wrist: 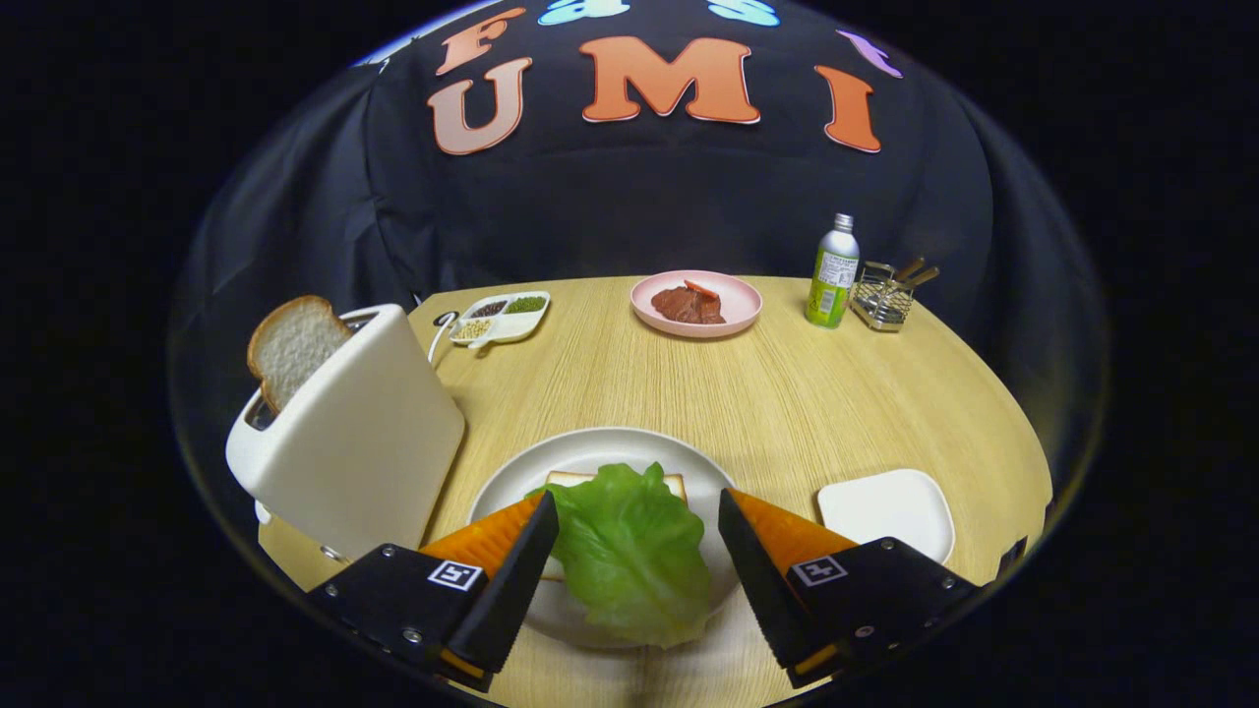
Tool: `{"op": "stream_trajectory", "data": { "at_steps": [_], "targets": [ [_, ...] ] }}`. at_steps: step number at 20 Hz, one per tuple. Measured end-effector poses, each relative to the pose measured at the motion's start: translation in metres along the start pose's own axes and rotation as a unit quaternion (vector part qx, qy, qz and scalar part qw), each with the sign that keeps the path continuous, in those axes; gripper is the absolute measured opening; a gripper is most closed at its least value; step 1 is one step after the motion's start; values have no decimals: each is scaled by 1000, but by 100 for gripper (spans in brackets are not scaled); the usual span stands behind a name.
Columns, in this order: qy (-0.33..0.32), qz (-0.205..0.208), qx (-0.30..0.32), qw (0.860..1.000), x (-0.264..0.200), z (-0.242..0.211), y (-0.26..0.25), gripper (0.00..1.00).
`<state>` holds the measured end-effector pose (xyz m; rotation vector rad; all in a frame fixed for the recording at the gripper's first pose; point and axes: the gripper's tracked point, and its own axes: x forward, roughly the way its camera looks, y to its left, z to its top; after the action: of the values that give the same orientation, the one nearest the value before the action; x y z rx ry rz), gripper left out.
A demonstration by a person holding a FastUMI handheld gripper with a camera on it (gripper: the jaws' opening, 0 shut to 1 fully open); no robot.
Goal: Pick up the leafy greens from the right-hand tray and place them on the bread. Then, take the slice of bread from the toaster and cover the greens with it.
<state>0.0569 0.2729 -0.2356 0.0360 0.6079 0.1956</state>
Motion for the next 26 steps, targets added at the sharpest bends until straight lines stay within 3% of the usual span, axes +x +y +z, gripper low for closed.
{"op": "stream_trajectory", "data": {
  "at_steps": [13,19,26],
  "targets": [
    [-79,21,-48,995,-58,108,107,98],
    [-82,77,-55,992,-64,118,188,98],
    [-67,78,-75,992,-46,100,226,98]
  ]
}}
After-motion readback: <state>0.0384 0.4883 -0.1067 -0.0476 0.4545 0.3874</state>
